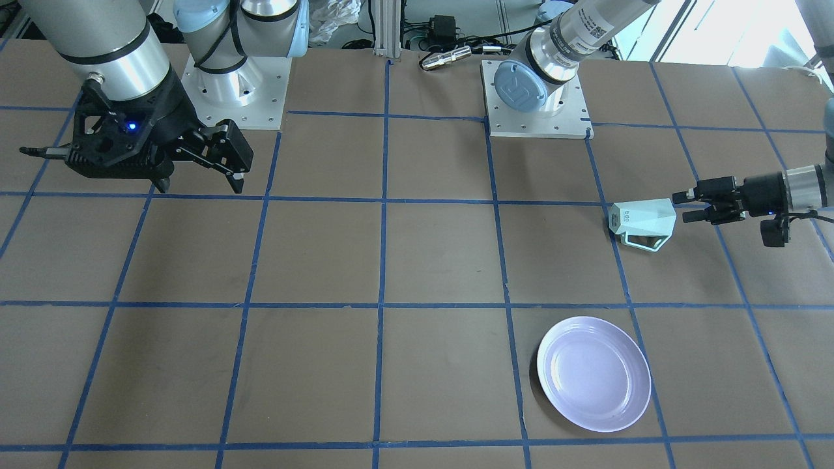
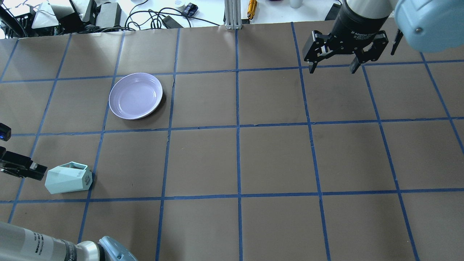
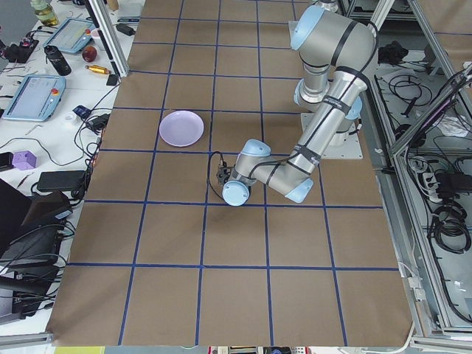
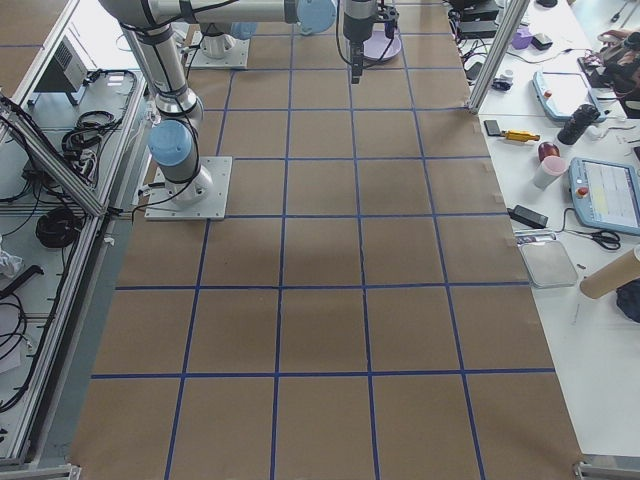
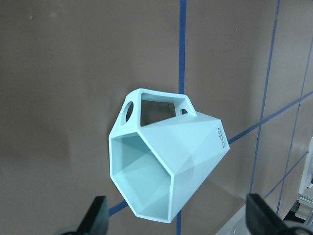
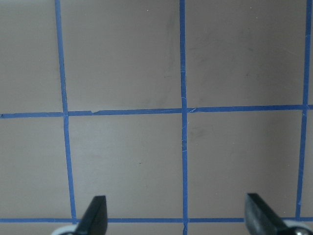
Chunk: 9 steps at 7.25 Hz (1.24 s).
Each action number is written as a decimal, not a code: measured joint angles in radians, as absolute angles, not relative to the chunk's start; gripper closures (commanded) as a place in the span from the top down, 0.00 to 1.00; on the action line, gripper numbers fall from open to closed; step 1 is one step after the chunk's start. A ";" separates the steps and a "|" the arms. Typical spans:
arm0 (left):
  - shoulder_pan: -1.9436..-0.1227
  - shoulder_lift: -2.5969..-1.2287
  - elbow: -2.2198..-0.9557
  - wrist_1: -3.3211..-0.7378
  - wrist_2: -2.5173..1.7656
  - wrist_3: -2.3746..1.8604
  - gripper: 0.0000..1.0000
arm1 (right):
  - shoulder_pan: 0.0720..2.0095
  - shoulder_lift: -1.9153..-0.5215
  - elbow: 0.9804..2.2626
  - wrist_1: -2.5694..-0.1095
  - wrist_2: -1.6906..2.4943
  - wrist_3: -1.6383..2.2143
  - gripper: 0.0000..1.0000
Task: Flip cup and place on plate
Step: 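Lift the mug with the left gripper and rotate it upright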
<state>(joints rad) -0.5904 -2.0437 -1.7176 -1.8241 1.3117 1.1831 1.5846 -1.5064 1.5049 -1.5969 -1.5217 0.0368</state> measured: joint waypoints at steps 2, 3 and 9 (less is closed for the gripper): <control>-0.587 -2.095 -1.718 -1.895 1.282 1.245 0.67 | 1.585 -1.506 1.505 -1.597 -1.522 0.037 1.00; -0.586 -2.116 -1.718 -1.929 1.267 1.278 0.49 | 1.585 -1.506 1.505 -1.597 -1.522 0.037 1.00; -0.586 -2.149 -1.687 -2.092 1.235 1.376 0.00 | 1.585 -1.506 1.505 -1.597 -1.522 0.037 1.00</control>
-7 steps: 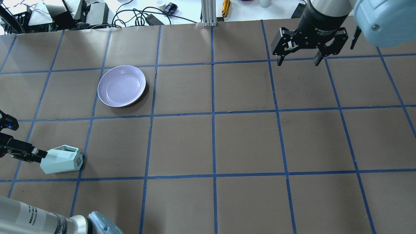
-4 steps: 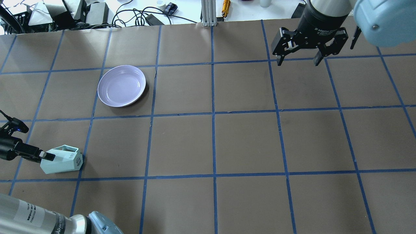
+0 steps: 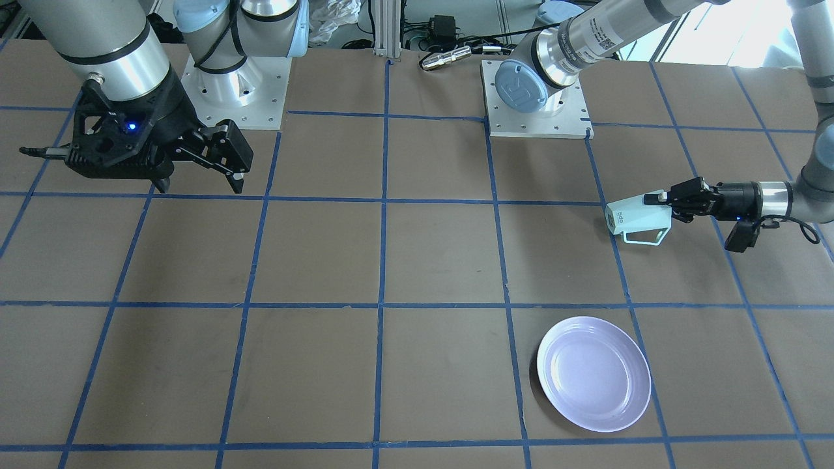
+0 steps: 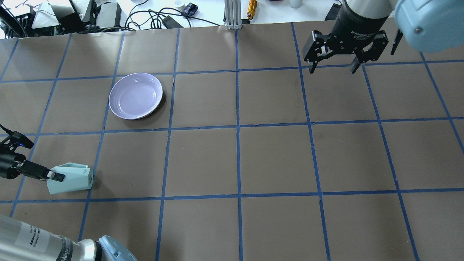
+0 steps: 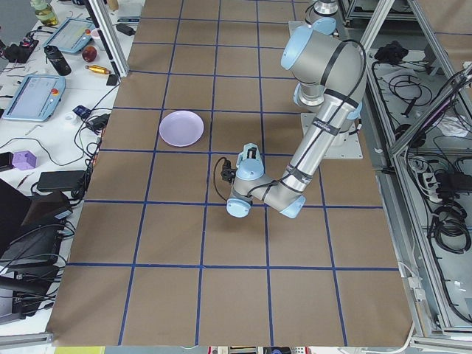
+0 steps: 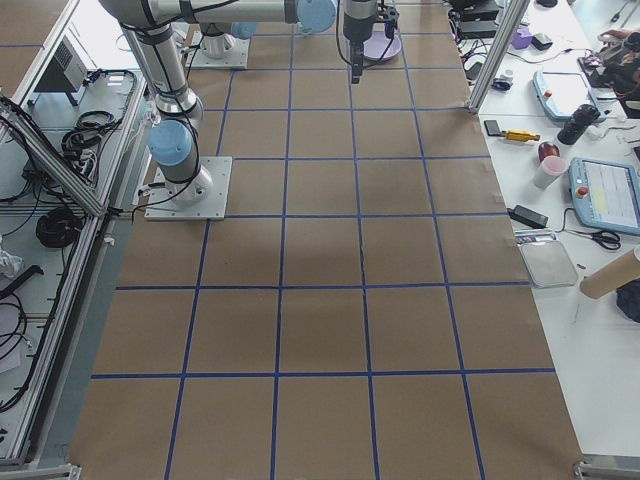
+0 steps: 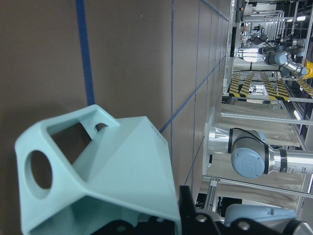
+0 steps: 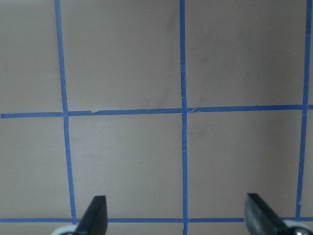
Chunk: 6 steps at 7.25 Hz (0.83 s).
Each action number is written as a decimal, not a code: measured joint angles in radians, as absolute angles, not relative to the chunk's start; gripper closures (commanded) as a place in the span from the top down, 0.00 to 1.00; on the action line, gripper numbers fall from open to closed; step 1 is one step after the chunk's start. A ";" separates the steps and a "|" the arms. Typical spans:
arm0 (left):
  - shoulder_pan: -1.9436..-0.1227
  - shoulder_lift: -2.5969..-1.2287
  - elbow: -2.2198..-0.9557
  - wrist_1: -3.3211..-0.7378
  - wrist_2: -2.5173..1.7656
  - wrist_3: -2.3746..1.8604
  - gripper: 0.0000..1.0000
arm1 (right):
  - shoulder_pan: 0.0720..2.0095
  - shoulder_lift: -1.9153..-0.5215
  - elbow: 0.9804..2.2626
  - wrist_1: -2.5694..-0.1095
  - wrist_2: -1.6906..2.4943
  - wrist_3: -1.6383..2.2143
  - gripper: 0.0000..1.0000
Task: Flip cup and place on plate
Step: 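Lift the mug with the left gripper and rotate it upright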
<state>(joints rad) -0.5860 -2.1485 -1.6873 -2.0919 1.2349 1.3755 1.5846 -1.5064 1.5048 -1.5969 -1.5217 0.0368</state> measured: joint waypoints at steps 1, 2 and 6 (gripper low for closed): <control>-0.587 -2.140 -1.666 -2.127 1.235 1.376 0.00 | 1.585 -1.506 1.505 -1.597 -1.522 0.037 1.00; -0.590 -2.133 -1.633 -2.170 1.234 1.374 0.00 | 1.585 -1.506 1.505 -1.597 -1.522 0.037 1.00; -0.706 -2.045 -1.446 -2.262 1.242 1.303 0.00 | 1.585 -1.506 1.505 -1.597 -1.522 0.037 1.00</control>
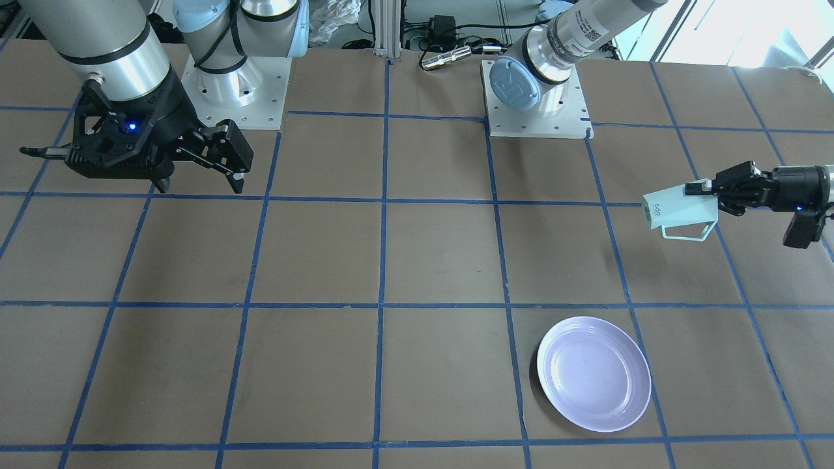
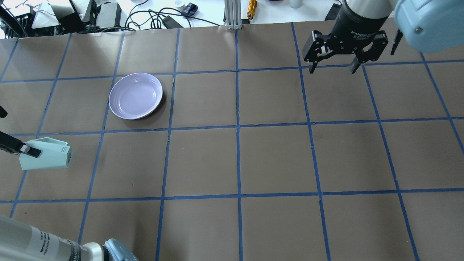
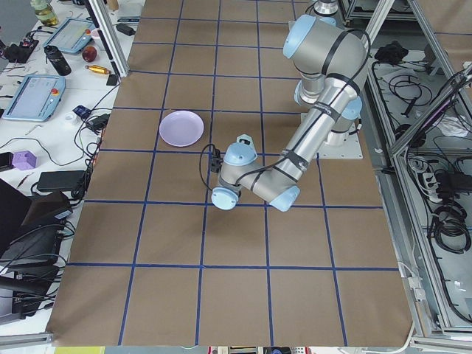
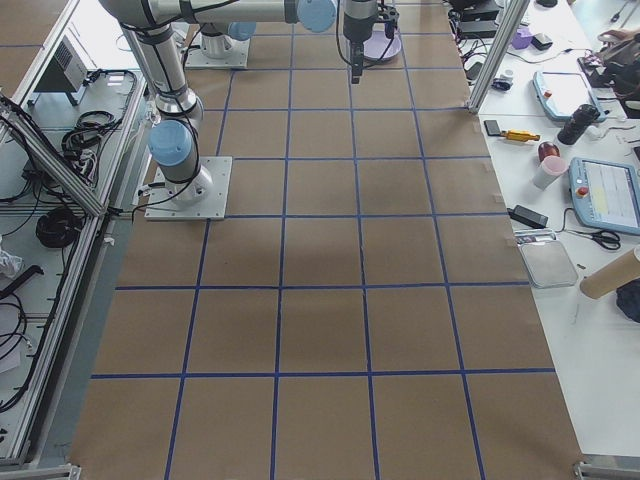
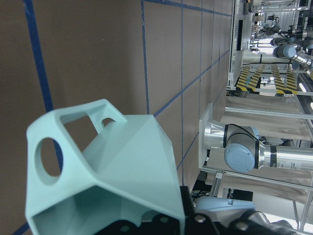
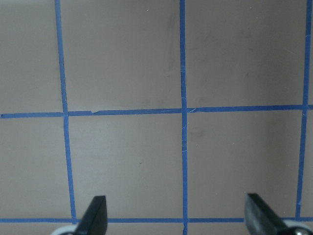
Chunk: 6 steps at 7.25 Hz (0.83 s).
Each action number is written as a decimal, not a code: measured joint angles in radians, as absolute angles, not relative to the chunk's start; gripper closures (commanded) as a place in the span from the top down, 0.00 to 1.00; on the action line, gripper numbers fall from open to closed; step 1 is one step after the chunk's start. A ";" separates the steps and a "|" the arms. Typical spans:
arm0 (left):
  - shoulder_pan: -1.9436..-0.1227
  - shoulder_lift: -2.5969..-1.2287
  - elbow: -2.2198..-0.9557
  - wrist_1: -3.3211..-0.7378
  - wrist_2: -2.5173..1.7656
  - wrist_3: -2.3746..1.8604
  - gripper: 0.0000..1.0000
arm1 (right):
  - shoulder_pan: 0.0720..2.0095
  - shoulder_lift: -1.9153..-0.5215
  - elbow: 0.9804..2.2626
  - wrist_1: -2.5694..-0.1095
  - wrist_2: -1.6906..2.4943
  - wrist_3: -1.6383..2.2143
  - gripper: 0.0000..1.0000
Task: Flip cup and place on plate
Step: 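Lift the mug with the left gripper and rotate it upright, then carry the upright mug with the left gripper over the white plate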
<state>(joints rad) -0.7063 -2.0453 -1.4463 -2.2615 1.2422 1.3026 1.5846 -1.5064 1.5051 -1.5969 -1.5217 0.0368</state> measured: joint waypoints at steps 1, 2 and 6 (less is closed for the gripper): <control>-0.767 -2.007 -1.412 -2.249 1.242 1.250 0.00 | 1.585 -1.506 1.505 -1.597 -1.522 0.037 1.00; -0.822 -1.972 -1.383 -2.227 1.246 1.186 0.00 | 1.585 -1.506 1.505 -1.597 -1.522 0.038 1.00; -1.104 -1.889 -1.343 -1.995 1.351 0.831 0.00 | 1.585 -1.506 1.505 -1.597 -1.522 0.038 1.00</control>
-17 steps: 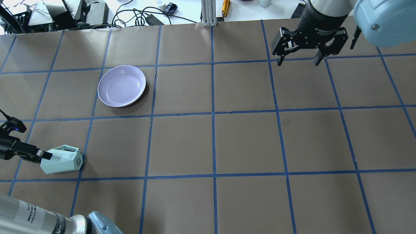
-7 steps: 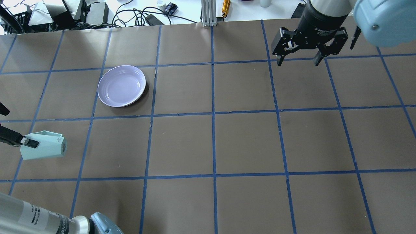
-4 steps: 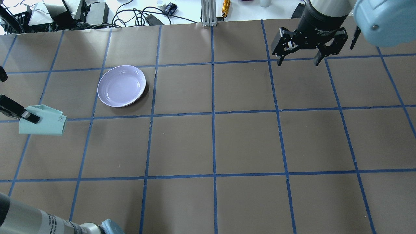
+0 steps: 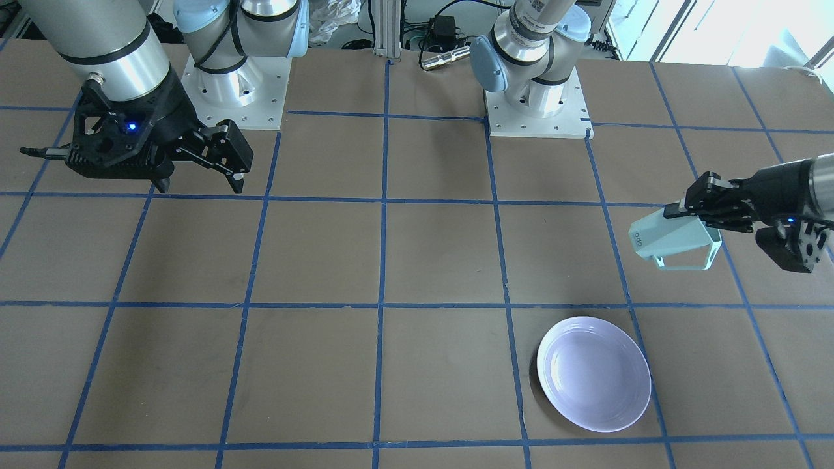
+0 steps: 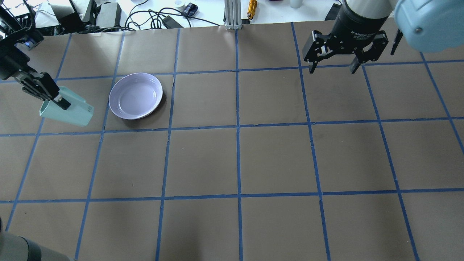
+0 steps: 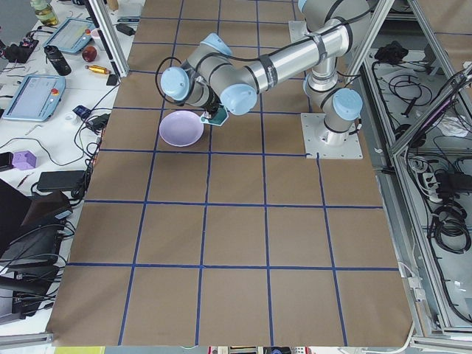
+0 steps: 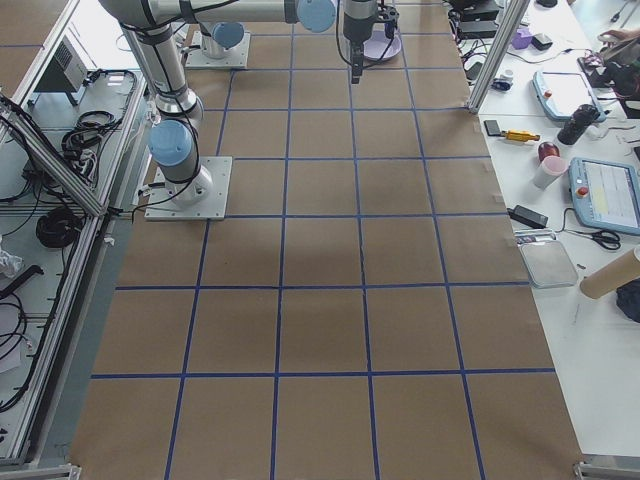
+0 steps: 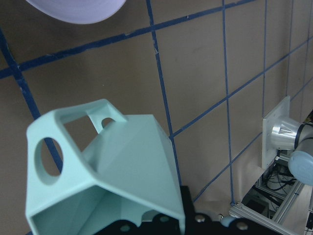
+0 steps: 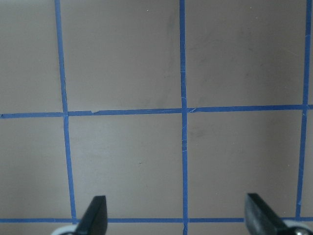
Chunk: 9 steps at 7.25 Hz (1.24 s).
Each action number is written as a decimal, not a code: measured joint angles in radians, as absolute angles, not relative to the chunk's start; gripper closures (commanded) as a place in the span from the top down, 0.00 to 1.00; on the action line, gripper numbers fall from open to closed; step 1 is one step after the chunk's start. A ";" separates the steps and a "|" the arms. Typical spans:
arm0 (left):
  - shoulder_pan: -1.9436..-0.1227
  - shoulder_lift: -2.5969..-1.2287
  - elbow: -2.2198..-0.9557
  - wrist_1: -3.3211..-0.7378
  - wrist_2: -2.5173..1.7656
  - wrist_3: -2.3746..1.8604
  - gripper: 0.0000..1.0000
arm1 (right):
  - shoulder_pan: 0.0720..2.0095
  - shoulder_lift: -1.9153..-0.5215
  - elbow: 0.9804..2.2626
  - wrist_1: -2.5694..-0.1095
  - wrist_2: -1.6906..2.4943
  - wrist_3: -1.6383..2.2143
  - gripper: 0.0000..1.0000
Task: Flip cup and place on plate
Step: 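Carry the upright mug with the left gripper over the white plate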
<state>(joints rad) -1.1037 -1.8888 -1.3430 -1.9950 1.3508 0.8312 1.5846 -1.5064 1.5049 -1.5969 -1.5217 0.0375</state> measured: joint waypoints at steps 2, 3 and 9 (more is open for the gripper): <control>-1.238 -1.910 -1.347 -1.824 1.454 0.706 0.00 | 1.585 -1.506 1.505 -1.597 -1.522 0.037 1.00; -1.288 -1.930 -1.350 -1.746 1.480 0.670 0.00 | 1.585 -1.506 1.505 -1.597 -1.522 0.038 1.00; -1.442 -2.092 -1.348 -1.475 1.669 0.644 0.00 | 1.585 -1.506 1.505 -1.597 -1.522 0.037 1.00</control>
